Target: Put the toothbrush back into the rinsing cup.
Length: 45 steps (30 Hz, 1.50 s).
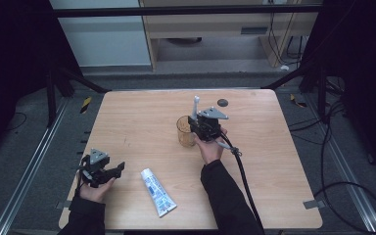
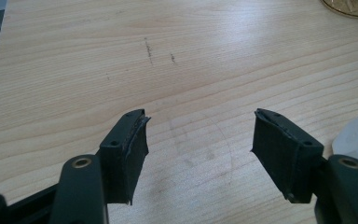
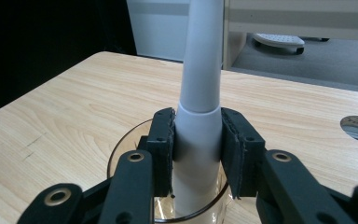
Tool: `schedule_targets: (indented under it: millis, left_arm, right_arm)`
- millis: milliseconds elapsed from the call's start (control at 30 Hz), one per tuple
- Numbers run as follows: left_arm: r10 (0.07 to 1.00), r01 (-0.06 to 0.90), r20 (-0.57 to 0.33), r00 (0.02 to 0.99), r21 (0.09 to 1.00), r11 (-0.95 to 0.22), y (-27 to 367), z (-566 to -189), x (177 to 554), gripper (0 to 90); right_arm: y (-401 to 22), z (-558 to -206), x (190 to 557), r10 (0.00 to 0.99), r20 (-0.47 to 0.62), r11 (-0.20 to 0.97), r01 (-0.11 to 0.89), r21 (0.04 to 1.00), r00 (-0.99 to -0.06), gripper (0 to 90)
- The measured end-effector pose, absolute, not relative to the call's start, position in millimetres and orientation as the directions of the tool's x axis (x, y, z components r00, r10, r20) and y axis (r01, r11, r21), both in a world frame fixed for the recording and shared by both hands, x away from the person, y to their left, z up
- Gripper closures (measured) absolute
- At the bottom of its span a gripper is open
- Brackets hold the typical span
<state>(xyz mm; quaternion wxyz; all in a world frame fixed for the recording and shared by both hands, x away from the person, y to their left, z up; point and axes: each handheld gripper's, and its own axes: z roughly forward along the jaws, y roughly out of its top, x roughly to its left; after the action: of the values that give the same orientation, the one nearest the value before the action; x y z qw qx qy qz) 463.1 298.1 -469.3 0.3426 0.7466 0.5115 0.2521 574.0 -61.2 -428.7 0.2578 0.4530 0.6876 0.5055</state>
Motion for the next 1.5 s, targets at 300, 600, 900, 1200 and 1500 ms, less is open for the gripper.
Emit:
schedule_targets:
  millis: [300,600,900,1200,1500]
  left_arm:
    - [0.935,0.59,0.027,0.353,0.769,-0.245,297.3,-469.2,462.8,34.5]
    - [0.936,0.591,0.026,0.352,0.769,-0.244,297.5,-469.2,462.8,34.4]
    - [0.935,0.591,0.026,0.353,0.768,-0.245,297.1,-469.3,462.9,34.5]
    - [0.935,0.59,0.026,0.352,0.77,-0.244,297.3,-468.9,462.6,34.5]
    - [0.933,0.582,0.0,0.36,0.782,-0.224,298.2,-468.0,461.5,40.3]
  right_arm:
    - [-62.6,-428.0,569.6,0.874,0.115,0.071,0.357,0.931,-0.473,62.3]
    - [-62.4,-429.4,568.4,0.874,0.102,0.084,0.353,0.932,-0.476,56.8]
    - [-61.1,-429.4,566.5,0.872,0.094,0.091,0.348,0.933,-0.481,51.6]
    - [-59.0,-428.2,564.2,0.869,0.095,0.086,0.338,0.937,-0.486,44.6]
    - [-64.3,-420.6,555.9,0.87,0.076,0.102,0.328,0.939,-0.488,26.6]
